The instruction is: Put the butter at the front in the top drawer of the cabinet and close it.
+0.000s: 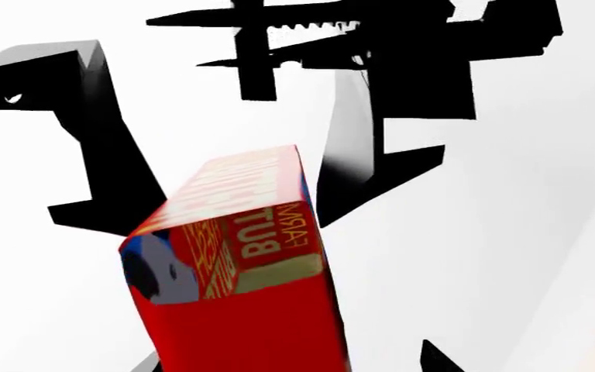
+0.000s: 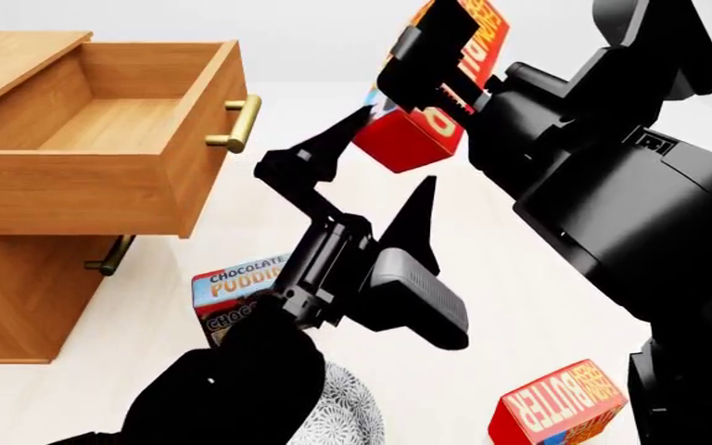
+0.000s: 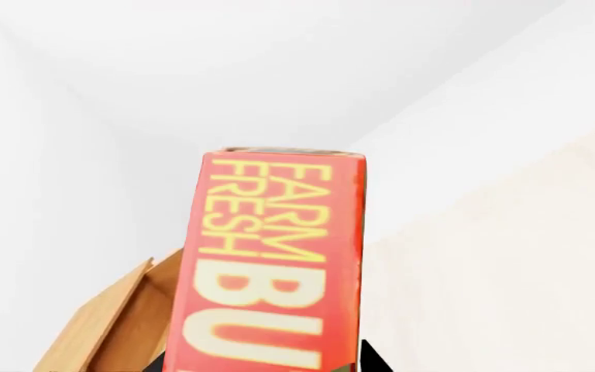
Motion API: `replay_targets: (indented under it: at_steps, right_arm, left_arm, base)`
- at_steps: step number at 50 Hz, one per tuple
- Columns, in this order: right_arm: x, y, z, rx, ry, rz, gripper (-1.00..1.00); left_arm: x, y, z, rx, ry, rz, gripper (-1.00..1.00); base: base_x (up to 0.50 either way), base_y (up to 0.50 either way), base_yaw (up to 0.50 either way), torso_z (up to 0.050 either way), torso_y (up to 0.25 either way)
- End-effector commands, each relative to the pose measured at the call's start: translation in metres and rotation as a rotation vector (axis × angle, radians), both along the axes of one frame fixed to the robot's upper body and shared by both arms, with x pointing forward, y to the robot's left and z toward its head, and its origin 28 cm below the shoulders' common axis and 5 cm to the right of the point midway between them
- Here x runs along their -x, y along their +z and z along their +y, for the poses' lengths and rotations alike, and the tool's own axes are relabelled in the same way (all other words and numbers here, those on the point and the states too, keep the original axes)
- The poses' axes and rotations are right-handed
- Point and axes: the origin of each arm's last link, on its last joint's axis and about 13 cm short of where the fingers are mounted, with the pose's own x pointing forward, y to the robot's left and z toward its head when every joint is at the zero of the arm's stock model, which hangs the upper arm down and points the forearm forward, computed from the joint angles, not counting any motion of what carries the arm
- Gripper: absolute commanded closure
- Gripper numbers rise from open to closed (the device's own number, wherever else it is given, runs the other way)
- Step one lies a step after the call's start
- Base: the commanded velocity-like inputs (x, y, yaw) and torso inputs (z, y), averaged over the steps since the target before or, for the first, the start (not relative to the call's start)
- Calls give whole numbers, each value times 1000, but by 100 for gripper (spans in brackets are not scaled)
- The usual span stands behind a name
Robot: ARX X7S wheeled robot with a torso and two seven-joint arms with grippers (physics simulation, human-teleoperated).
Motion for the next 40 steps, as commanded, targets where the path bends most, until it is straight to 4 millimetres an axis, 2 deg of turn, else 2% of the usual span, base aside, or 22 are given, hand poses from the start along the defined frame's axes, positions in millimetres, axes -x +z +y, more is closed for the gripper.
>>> replay_targets:
  at_steps: [1, 22, 40]
  right_arm:
    - [2, 5, -1, -16, 19, -37, 100]
    - [4, 3, -1, -13, 40, -37, 100]
    - [2, 0, -2, -18, 39, -33, 100]
  left_arm:
    - [-3, 0, -1, -5, 9, -8, -100]
    - [-17, -2, -3, -17, 53, -28, -100]
    - [-21, -1, -6, -23, 58, -32, -100]
  base:
    - [0, 0, 0, 0, 0]
    - [0, 0, 0, 0, 1]
    - [0, 0, 0, 1, 1]
